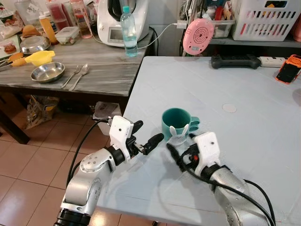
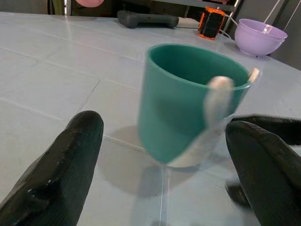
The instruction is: Setting the table
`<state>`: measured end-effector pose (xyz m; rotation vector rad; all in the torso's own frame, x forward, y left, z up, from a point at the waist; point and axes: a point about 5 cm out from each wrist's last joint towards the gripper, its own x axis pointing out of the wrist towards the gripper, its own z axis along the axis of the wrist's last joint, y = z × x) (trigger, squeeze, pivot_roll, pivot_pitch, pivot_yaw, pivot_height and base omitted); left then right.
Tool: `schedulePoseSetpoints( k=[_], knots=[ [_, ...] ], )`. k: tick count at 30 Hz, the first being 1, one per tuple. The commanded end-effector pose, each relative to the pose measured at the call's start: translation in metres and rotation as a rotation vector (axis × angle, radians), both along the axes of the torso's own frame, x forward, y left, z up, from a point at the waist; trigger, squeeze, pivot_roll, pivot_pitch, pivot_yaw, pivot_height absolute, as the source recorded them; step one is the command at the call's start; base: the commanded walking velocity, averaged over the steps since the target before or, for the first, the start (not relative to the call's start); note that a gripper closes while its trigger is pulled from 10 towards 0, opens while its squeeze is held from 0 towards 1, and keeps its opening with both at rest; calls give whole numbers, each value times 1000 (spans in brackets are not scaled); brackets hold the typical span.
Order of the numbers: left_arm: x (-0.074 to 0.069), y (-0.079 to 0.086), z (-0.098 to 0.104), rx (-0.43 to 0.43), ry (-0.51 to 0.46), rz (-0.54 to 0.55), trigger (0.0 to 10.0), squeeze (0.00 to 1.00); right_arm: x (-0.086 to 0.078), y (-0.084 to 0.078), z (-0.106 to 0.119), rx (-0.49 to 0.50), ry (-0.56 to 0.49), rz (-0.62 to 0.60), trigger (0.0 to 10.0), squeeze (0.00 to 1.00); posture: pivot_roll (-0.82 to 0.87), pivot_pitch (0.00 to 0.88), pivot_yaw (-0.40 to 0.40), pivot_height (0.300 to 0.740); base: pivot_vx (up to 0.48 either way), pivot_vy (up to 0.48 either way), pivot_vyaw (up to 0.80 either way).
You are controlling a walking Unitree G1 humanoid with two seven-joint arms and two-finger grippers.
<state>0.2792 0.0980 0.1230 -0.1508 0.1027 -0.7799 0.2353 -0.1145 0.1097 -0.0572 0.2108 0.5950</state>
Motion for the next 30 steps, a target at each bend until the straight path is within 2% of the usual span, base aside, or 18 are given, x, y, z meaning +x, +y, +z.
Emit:
schedulePoseSetpoints(
  k=[1,2,3,5,7,9,11,12,13,19,23,27,30],
  knots=[
    [1,5,-3,15,6,27,10000,0,-9,1,10,25,-7,87,10000,286,-87,64,47,740,0,0,0],
    [1,5,-3,15,6,27,10000,0,-9,1,10,25,-7,87,10000,286,-87,64,47,740,0,0,0],
    [0,5,-3,15,7,28,10000,0,-14,-1,13,11,-8,122,10000,0,-88,69,47,740,0,0,0],
    [0,6,-4,15,7,28,10000,0,-20,-9,17,11,-4,157,10000,0,-91,71,50,740,0,0,0],
    [0,7,-4,16,7,30,10000,0,-24,-26,22,-38,-9,173,10000,0,-95,77,56,740,0,0,0],
    [0,7,-4,17,8,29,10000,0,-23,-35,25,-53,-14,165,10000,0,-96,77,56,740,0,0,0],
    [1,8,-4,23,9,25,10000,0,-13,-54,38,-91,-58,110,10000,0,-99,80,66,740,0,0,0],
    [1,8,-4,23,9,25,10000,0,-13,-54,38,-91,-58,110,10000,0,-99,80,66,740,0,0,0],
    [2,8,-4,26,8,21,10000,0,-7,-63,47,-117,-92,92,10000,0,-98,81,69,740,0,0,0],
    [4,9,-2,29,4,18,10000,0,2,-78,59,-142,-118,92,10000,0,-87,83,80,740,0,0,0],
    [3,10,-1,38,5,10,10000,0,10,-89,64,-164,-109,137,10000,0,-78,91,89,740,0,0,0],
    [1,11,-1,44,9,1,10000,0,14,-93,63,-182,-92,173,10000,0,-70,95,93,740,0,0,0],
    [-2,11,-2,54,16,-11,10000,0,26,-99,58,-188,-51,232,10000,0,-53,98,98,740,0,0,0]
  ],
)
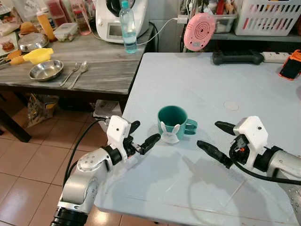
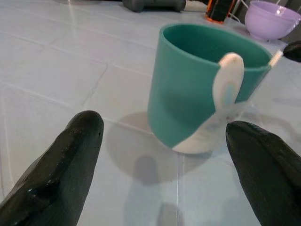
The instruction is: Setting the table
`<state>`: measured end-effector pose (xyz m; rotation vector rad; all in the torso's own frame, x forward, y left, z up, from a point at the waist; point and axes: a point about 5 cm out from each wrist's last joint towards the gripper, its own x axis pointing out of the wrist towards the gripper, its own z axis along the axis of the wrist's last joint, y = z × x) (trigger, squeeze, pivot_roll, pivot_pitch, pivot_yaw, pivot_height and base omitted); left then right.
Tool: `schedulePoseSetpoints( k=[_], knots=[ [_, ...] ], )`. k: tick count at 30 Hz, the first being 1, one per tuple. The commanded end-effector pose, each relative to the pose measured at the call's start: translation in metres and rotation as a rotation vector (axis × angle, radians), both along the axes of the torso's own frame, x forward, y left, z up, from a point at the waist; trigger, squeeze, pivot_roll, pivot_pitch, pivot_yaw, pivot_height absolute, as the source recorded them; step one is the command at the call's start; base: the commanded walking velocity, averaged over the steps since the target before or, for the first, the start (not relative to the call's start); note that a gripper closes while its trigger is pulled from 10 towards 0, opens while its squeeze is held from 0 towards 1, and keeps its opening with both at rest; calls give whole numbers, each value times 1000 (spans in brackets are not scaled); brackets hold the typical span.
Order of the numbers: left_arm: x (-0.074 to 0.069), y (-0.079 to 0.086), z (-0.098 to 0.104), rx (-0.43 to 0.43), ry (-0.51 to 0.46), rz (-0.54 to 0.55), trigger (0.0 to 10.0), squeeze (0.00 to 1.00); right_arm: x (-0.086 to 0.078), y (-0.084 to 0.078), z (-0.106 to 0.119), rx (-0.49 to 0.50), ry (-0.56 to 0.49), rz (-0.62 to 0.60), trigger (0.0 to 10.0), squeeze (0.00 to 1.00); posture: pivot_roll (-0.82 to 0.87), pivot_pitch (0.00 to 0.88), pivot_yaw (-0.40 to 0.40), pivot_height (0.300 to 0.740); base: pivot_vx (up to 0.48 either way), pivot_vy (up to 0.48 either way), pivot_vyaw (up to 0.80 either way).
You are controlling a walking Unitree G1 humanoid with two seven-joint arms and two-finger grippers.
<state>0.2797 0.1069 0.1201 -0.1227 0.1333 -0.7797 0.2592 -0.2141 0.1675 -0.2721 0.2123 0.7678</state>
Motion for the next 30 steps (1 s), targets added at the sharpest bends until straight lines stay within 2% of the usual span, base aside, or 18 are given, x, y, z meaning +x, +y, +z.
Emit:
schedulePoseSetpoints(
  k=[1,2,5,12,15,17,22,23,24,26,30],
  knots=[
    [-2,3,1,17,-1,-8,10000,0,2,0,1,-6,1,36,10000,0,-53,98,98,740,0,0,0],
    [-3,3,1,19,0,-11,10000,0,12,-2,1,8,16,49,10000,0,-41,101,102,740,0,0,0],
    [-5,4,2,23,1,-14,10000,0,27,-5,2,-6,21,65,10000,0,-33,102,104,740,0,0,0],
    [-6,6,2,28,3,-14,10000,0,42,-4,3,-20,23,103,10000,0,-10,104,102,740,0,0,0],
    [-6,6,2,28,3,-14,10000,0,42,-4,3,-20,23,103,10000,0,-10,104,102,740,0,0,0],
    [-10,8,1,33,11,-17,10000,0,53,6,1,-17,44,174,10000,0,0,108,97,740,0,0,0],
    [-12,8,1,33,17,-21,10000,0,60,11,-1,-26,42,208,10000,0,5,110,94,740,0,0,0],
    [-12,7,1,33,21,-27,10000,0,62,12,0,-25,41,217,7216,0,9,111,92,740,0,0,0],
    [-12,7,1,33,21,-27,10000,0,62,12,0,-25,41,217,7216,0,9,111,92,740,0,0,0],
    [-17,6,0,25,37,-67,10000,0,68,17,1,-16,38,234,0,0,10,108,87,740,0,0,0],
    [-23,4,0,10,53,-112,10000,0,72,20,1,-19,35,254,0,0,11,107,83,740,0,0,0]
  ],
)
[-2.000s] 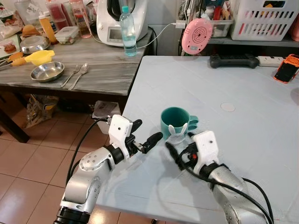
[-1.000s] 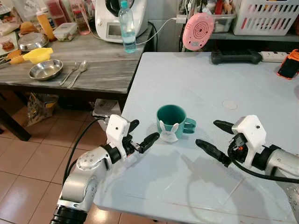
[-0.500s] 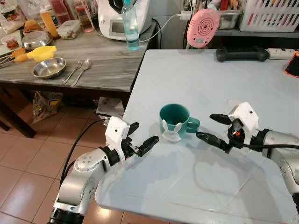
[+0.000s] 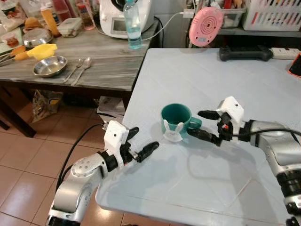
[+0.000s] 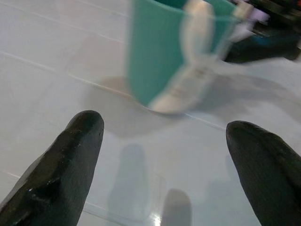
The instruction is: Setting the table
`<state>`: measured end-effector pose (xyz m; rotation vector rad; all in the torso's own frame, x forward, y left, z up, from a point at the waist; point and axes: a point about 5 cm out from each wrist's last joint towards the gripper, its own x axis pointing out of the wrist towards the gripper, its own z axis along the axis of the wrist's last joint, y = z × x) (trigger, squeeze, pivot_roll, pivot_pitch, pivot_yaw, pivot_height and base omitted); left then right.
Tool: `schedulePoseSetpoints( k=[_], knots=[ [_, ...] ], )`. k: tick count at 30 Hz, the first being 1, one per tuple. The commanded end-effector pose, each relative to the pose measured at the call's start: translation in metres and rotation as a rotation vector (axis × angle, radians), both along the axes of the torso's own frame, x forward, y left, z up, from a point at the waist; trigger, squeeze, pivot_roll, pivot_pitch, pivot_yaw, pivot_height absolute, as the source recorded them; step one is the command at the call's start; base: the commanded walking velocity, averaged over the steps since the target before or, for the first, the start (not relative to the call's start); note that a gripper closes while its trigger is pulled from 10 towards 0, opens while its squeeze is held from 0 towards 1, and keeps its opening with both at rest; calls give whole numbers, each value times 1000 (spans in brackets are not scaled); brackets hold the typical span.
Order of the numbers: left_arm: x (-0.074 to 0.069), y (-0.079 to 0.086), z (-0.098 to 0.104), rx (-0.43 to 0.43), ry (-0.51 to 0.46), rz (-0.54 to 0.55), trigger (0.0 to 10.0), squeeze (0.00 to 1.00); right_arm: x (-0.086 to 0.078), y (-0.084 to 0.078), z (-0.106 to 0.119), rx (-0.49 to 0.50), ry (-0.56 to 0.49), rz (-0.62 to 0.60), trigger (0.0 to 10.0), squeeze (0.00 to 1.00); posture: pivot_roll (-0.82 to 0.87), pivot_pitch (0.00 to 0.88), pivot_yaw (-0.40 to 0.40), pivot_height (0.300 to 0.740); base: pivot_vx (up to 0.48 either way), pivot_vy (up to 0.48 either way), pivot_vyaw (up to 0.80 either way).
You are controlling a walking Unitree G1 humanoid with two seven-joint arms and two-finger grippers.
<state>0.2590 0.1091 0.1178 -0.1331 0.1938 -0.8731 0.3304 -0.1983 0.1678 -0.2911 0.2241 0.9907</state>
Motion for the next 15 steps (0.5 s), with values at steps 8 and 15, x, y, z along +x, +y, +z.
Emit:
schedulePoseSetpoints(
  k=[8,15],
  knots=[
    [-6,-1,5,-15,5,-53,10000,0,6,3,1,-23,-18,43,0,0,10,102,83,740,0,0,0],
    [-5,-2,6,-20,4,-55,10000,0,10,4,0,-18,-31,45,0,0,8,97,80,740,0,0,0]
  ],
)
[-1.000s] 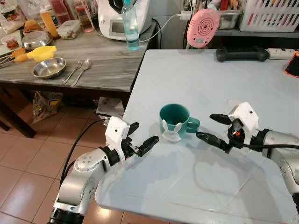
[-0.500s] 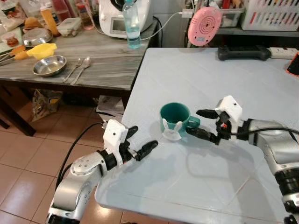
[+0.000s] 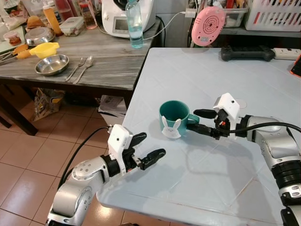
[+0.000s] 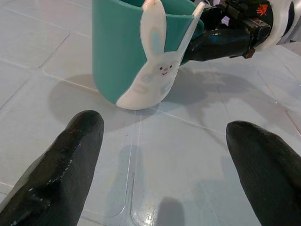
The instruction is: Setting the table
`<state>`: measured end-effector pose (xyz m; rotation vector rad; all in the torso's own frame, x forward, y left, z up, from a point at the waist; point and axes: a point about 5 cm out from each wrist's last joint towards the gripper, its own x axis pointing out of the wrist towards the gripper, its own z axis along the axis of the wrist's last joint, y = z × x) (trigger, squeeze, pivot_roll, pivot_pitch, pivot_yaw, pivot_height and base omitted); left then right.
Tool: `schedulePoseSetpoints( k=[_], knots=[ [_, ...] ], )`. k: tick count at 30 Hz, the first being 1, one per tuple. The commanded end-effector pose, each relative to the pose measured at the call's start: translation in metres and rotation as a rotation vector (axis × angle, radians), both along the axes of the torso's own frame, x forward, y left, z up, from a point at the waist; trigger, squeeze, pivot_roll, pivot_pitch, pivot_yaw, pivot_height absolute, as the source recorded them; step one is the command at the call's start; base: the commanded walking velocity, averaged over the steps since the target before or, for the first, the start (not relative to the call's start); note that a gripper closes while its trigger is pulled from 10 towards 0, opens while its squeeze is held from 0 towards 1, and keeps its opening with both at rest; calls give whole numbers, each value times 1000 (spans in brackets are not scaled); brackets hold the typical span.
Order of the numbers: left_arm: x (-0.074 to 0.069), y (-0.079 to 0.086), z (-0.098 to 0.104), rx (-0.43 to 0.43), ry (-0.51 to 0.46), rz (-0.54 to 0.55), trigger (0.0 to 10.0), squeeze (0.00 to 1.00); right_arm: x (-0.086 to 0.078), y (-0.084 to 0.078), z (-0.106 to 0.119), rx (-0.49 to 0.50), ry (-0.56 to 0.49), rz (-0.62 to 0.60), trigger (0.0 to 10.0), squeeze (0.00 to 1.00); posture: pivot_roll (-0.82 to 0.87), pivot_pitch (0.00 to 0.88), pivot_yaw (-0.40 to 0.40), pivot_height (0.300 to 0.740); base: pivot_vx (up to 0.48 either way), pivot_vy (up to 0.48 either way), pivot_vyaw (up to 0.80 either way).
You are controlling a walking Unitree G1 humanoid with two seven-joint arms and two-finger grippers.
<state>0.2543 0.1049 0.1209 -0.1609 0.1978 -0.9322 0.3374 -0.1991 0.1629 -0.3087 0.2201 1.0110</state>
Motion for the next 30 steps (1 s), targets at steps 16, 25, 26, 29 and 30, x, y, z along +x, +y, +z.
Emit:
schedulePoseSetpoints(
  k=[16,25,26,29,30],
  knots=[
    [-4,1,1,11,2,-7,10000,0,7,10,10,30,-21,61,10000,1000,17,98,71,740,0,0,0],
    [-3,0,0,8,3,-2,10000,0,0,11,8,48,-9,85,10000,1000,8,91,64,740,0,0,0],
    [-3,0,0,7,3,-3,10000,0,-1,11,8,50,-7,87,10000,1000,8,91,64,740,0,0,0],
    [-3,-1,0,7,3,-7,10000,0,-5,11,7,57,1,96,10000,1000,3,91,67,740,0,0,0],
    [-3,-1,0,7,3,-8,10000,0,-6,12,6,62,3,97,10000,1000,0,90,67,740,0,0,0]
  ],
)
